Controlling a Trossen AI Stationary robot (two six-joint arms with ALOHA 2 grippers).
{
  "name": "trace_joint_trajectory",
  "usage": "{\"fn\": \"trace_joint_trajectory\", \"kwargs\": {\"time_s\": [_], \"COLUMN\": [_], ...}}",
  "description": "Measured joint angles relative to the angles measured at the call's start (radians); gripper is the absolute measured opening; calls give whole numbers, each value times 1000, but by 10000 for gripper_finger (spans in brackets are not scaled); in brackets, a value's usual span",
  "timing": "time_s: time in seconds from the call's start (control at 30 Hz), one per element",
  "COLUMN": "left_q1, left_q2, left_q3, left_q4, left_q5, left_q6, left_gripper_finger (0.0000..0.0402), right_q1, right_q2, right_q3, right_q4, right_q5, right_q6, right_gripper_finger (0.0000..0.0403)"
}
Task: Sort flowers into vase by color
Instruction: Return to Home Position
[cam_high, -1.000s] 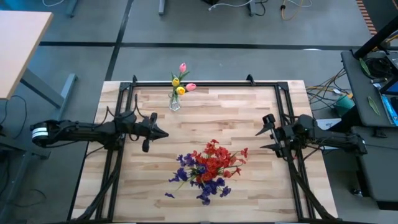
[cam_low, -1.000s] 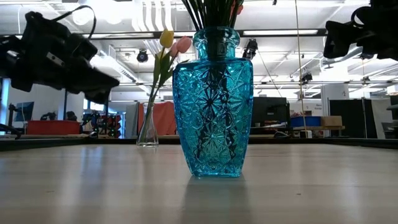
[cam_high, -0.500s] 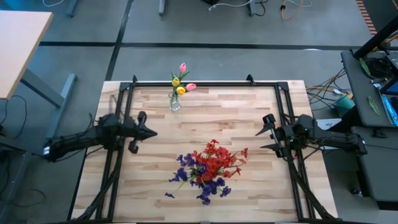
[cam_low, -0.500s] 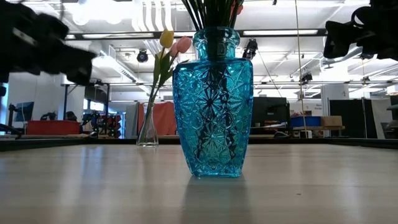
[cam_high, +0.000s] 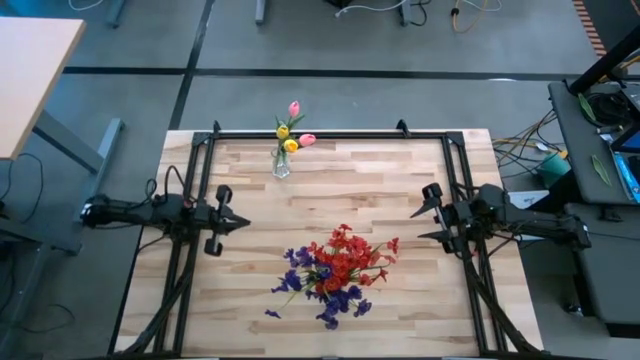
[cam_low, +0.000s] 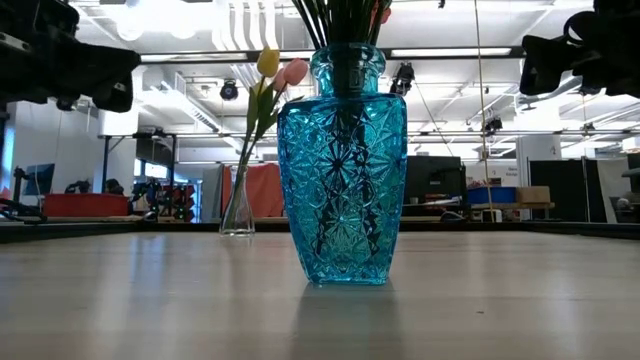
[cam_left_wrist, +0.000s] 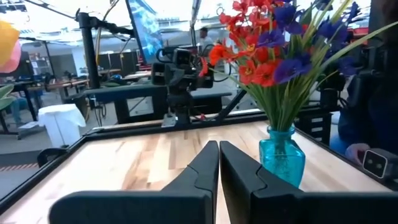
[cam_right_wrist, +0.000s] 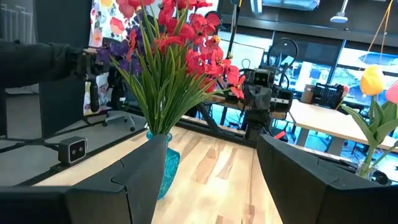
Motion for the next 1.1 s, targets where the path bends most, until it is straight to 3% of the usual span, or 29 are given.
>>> {"fn": "trace_joint_trajectory", "kwargs": {"time_s": [1.1], "left_q1": [7], "left_q2": [35], "left_q3": [11], "left_q4": [0], "left_q5": [1], "left_q6": [6], "left_gripper_finger": [0], "right_q1": [0], "right_q2": [0], "right_q3": [0], "right_q4": [0], "right_q5": [0], "right_q6": [0], "right_gripper_finger": [244]}}
